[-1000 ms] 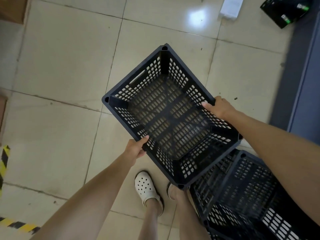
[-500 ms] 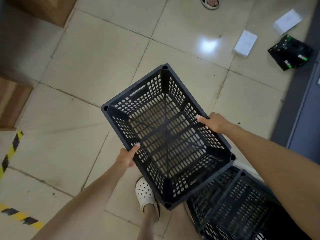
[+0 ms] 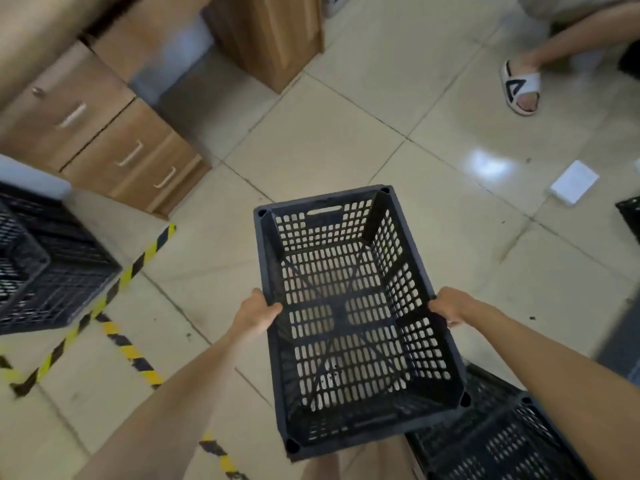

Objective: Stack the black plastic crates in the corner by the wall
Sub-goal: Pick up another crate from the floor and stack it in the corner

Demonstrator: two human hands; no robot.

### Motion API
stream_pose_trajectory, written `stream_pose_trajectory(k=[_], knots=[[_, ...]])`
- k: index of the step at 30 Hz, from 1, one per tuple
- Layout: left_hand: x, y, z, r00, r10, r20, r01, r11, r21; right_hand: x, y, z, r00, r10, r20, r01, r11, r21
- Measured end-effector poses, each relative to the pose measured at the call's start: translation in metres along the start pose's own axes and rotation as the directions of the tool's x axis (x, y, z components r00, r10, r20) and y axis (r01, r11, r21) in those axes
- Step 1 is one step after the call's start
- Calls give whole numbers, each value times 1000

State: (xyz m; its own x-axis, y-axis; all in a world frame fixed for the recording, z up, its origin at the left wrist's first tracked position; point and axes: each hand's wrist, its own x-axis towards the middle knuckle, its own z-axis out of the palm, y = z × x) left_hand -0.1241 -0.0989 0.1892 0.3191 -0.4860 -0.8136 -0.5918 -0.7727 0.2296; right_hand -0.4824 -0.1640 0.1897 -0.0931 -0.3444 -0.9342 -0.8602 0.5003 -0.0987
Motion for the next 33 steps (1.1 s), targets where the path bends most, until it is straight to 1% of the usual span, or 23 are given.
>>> stream_pose_trajectory(k=[5,7,11,14,16,19,23,28,33], knots=[[-42,-24,-73,998,3,-58,1,997,80,-75,-49,8,999,-39,15,39,999,-17],[-59,-31,-102,997,1,-71,6,995,95,-105,-72,9,999,-53,1,53,998,-38],[-95,-54,-152,995,2,-101,5,997,76,-165,-118,15,996,-90,-15,87,989,-119],[-121,-79,-183,990,25,-137,-9,993,119,-204,-152,25,991,-130,-31,120,968,-218],[-138,-99,-202,987,9,-161,10,993,120,-227,-174,33,986,-160,-36,145,953,-266],[-156,-130,-232,984,-11,-179,28,995,94,-256,-206,47,978,-207,-30,191,942,-277],[-177,-166,-267,974,-22,-224,40,996,75,-284,-244,69,959,-282,-19,262,912,-315],[-202,-212,-293,961,-60,-271,70,997,30,-304,-286,101,960,-279,28,272,900,-340],[-217,-255,-315,940,-123,-318,128,992,-5,-308,-335,135,941,-328,78,331,854,-401]])
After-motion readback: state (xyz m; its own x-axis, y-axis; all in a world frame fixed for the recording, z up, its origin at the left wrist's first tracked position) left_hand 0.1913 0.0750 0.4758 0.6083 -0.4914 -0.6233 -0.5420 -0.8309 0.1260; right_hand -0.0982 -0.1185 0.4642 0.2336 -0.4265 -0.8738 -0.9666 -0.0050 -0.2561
